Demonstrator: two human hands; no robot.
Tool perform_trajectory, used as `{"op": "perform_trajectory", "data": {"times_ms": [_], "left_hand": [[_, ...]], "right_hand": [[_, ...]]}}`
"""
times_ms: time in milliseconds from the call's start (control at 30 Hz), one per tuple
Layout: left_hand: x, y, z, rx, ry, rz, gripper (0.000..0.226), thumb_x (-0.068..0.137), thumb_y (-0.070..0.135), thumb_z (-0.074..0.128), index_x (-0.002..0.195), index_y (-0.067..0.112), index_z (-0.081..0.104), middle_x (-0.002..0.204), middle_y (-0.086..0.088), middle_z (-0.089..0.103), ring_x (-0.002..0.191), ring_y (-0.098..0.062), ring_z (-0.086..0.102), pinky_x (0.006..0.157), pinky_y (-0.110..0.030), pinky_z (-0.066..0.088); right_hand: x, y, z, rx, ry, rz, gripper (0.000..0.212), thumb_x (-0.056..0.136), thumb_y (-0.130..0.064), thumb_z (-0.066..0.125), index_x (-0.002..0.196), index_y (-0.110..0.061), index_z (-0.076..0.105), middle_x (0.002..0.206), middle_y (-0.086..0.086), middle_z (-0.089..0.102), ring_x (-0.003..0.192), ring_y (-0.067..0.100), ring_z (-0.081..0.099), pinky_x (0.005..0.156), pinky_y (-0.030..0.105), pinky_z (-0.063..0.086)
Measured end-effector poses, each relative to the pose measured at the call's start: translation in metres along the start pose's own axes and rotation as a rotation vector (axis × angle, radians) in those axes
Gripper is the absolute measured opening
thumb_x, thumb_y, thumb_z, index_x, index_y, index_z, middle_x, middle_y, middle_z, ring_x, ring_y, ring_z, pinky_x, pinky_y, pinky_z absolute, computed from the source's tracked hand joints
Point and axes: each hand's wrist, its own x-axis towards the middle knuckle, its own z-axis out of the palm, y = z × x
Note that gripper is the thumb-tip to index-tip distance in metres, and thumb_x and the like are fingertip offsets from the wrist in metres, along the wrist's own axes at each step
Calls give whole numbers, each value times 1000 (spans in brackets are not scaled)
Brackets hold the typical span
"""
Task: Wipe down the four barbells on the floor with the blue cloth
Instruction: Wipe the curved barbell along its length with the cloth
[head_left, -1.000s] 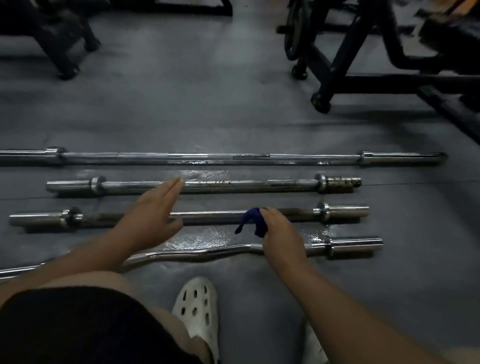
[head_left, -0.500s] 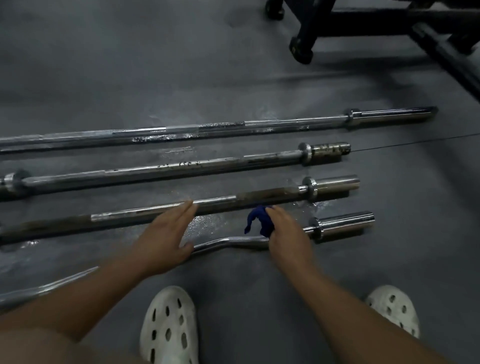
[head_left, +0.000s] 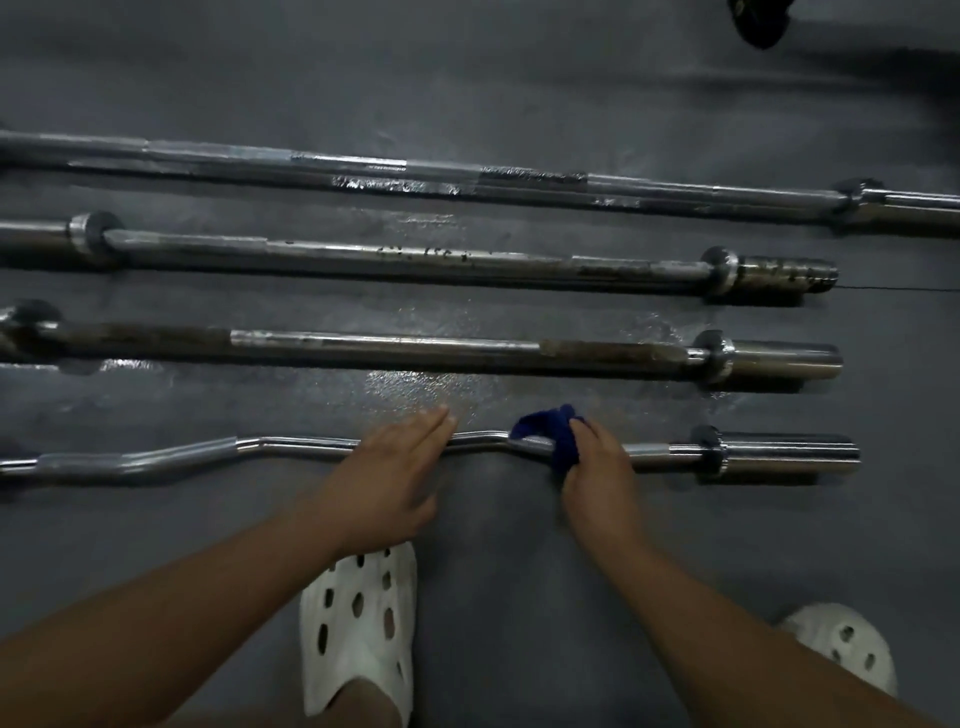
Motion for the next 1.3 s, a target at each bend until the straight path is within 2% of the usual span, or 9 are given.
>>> {"op": "perform_trajectory", "data": {"times_ms": [167,300,500,700,833,1000,1133,1200,1300], "left_hand": [[7,-6,10,19,-7,-7,88,80,42,51,157,15,20,165,-7,16,150,-24,21,120,-34,12],[21,-2,17,-11,-49,-30,90,81,44,47,159,17,11,166,-5,9,152,-21,12,120,-30,5],[22,-5,19,1,-83,-13,91,81,48,43,159,18,8,167,-3,3,152,-19,10,123,-33,9],[32,-3,10,20,-90,-82,92,83,47,50,159,19,6,167,-3,2,152,-22,11,122,-43,17],[33,3,11,23,-96,-96,93,82,49,50,159,17,8,166,-4,2,152,-22,10,122,-44,16],[32,1,15,-13,-65,-127,93,76,47,48,158,16,15,166,-5,9,150,-25,19,122,-41,19],[33,3,21,-1,-37,-86,91,76,49,47,156,12,22,164,-8,16,148,-29,26,120,-43,24],[33,4,20,-17,-32,-94,91,77,51,42,157,13,20,165,-6,13,150,-25,22,121,-41,21],[32,4,20,-33,-34,-90,91,78,53,37,157,14,19,165,-5,11,150,-23,20,121,-41,21]], "right_hand": [[-9,-51,70,-34,-126,-168,62,88,1,45,148,-12,39,158,10,30,148,28,23,115,47,32],[9,-45,54,-134,-272,-250,59,97,-6,43,153,-16,28,162,6,20,150,21,15,118,40,26],[3,4,27,-228,-220,-204,73,88,-2,60,153,-15,28,162,4,21,150,18,15,119,36,23],[-12,-14,39,-182,-193,-155,67,96,-4,49,155,-16,19,165,0,5,151,17,-1,121,39,20],[-5,12,12,-272,-193,-205,78,88,-5,62,154,-18,22,164,0,11,150,16,9,117,39,30],[-7,21,8,-137,-9,56,74,86,6,52,153,-15,26,162,3,20,150,18,11,117,38,30],[-5,-16,48,-134,-28,-203,78,84,0,57,152,-26,29,160,9,25,149,28,20,98,45,44],[2,-30,60,-123,-97,-316,65,85,-3,59,144,-24,43,153,10,37,143,30,33,97,43,47],[29,-34,41,-93,-118,-308,39,84,-4,55,121,-16,64,124,6,56,115,26,51,91,35,47]]}}
